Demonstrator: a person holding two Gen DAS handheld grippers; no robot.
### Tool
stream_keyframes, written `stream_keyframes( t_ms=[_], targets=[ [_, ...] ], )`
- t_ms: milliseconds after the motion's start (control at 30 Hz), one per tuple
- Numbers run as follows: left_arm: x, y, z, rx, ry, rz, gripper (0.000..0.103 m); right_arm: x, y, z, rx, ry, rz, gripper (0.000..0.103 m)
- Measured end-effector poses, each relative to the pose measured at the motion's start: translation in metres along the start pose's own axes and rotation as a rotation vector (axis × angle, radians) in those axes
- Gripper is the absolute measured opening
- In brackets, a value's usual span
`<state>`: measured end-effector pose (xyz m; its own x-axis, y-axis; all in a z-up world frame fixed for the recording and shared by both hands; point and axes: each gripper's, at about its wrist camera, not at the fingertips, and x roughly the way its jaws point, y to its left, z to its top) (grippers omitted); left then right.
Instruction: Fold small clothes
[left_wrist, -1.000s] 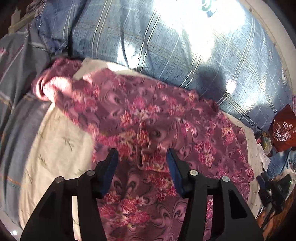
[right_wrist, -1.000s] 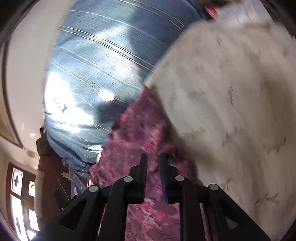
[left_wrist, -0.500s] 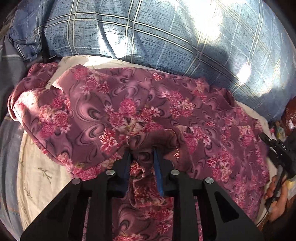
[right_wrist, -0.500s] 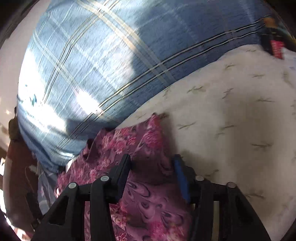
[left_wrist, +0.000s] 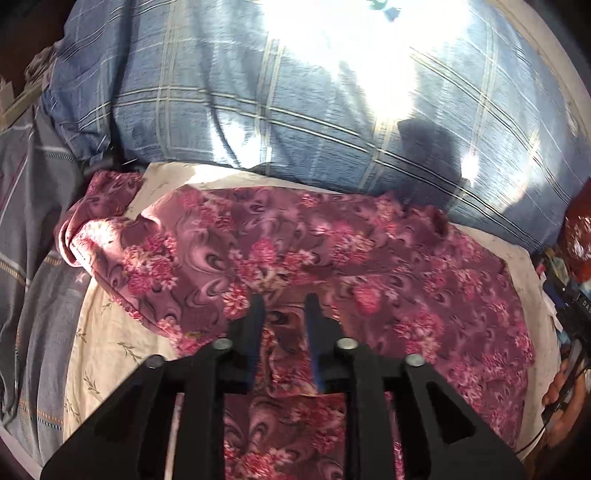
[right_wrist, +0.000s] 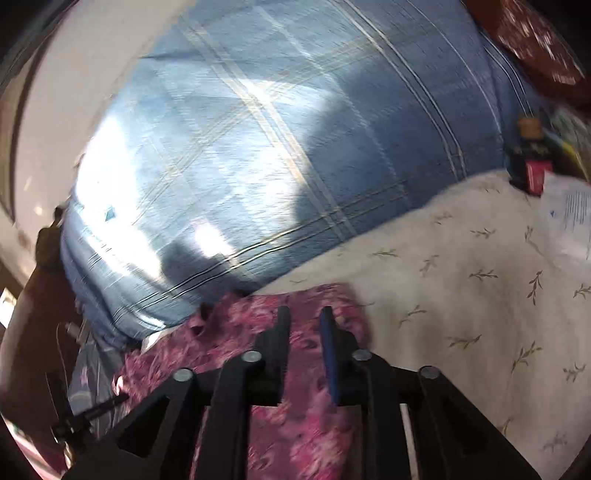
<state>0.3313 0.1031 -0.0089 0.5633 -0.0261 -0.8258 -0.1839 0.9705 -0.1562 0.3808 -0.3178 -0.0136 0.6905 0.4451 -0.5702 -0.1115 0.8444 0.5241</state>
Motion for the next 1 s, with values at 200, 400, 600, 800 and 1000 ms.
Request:
stream_keyframes(
  t_ms=[200, 400, 600, 800, 1000],
  targets=[
    [0.051, -0.025, -0.026, 0.057, 0.098, 0.056, 0.039, 0.035, -0.014, -0.064, -0.015, 0.113, -0.082, 0.025],
    [0.038, -0.020, -0.022, 0.037, 0.086, -0.005, 0.040, 0.017, 0.016, -0.051, 0.007, 0.084, -0.036, 0.030],
    [-0.002, 0.039, 0.002, -0.070, 0.009, 0.028, 0.041, 0.053, 0.111, -0.063, -0.145, 0.154, 0.066, 0.041],
    [-0.036, 0.123, 0.029, -0.133, -0.052, 0.189, 0.052, 0.109, 0.194, -0.099, -0.202, 0.254, 0.217, 0.041],
    [-0.024, 0.204, 0.054, -0.257, 0.026, 0.165, 0.058, 0.147, 0.211, -0.159, -0.315, 0.291, 0.244, 0.044]
  ],
)
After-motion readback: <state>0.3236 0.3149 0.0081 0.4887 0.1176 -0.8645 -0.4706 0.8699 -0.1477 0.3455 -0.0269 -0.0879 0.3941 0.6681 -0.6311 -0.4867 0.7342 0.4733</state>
